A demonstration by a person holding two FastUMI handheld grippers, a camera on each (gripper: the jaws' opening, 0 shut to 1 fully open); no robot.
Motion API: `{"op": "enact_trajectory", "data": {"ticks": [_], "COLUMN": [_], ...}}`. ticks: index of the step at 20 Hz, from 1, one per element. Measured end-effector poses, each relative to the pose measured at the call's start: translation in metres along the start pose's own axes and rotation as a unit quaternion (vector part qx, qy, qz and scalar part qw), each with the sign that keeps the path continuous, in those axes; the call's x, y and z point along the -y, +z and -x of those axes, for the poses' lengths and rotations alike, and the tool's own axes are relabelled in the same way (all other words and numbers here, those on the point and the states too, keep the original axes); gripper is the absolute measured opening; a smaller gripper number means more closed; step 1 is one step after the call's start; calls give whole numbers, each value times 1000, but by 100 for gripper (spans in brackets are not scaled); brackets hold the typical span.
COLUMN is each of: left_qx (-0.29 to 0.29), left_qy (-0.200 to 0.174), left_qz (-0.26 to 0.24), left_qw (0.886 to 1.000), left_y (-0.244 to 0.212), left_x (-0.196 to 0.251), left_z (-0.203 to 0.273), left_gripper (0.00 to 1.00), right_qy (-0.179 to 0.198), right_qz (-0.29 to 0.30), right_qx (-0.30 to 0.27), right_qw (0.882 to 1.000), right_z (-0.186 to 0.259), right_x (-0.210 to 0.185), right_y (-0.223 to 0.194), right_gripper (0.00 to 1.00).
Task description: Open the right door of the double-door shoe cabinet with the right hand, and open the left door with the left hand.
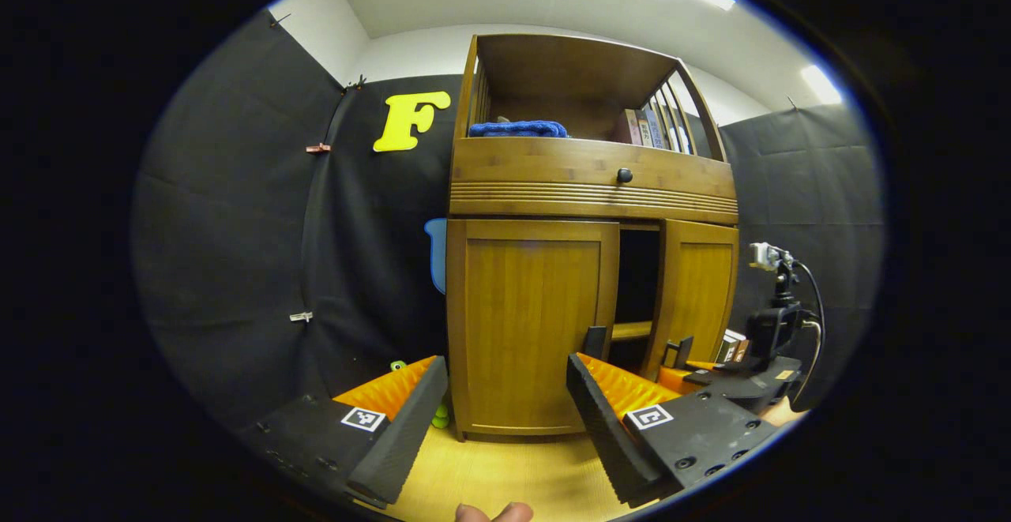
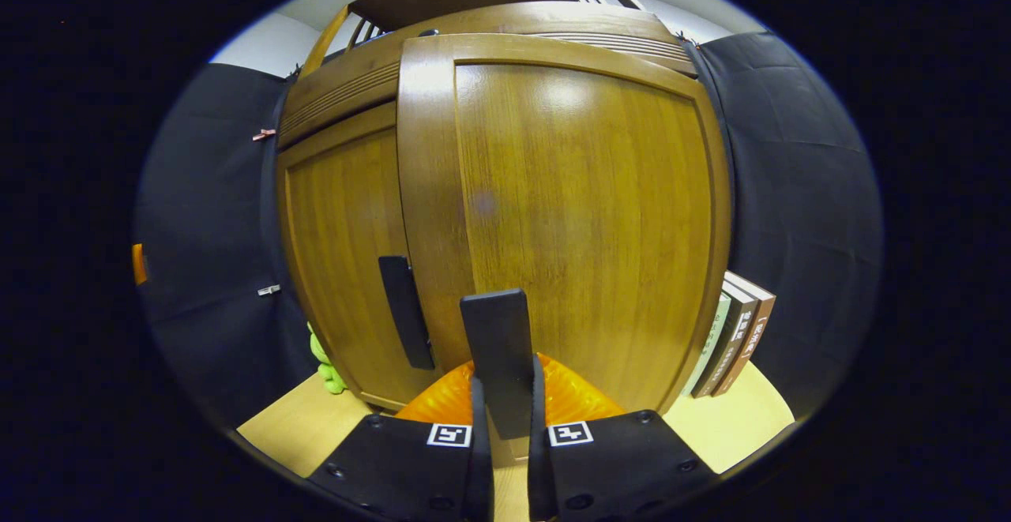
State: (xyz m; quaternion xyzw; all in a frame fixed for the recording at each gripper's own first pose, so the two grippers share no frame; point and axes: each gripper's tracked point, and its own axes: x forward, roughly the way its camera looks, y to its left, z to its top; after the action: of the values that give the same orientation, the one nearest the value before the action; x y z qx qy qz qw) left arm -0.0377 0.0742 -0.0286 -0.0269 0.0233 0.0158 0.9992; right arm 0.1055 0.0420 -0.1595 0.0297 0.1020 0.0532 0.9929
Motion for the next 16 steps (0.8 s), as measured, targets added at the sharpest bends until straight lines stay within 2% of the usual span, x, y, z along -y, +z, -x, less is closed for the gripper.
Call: {"op": "enact_trajectory", "data": {"ticks": [9, 16], "left_qx": [-4, -4], "left_qy": [6, 2], "left_qz": [-3, -2], "left_qw": [1000, 1000], "left_y": [-1, 0], "left_x": [35, 80], "left_z": [13, 4], "left_gripper": [95, 96], "right_qy": [-10, -34], "right_qz": [-25, -5], "right_qx": [-1, -5], "right_qw": [1000, 999], "right_z": [62, 110], "right_x": [41, 96], "right_y": [-3, -4], "right_gripper": [20, 20]}}
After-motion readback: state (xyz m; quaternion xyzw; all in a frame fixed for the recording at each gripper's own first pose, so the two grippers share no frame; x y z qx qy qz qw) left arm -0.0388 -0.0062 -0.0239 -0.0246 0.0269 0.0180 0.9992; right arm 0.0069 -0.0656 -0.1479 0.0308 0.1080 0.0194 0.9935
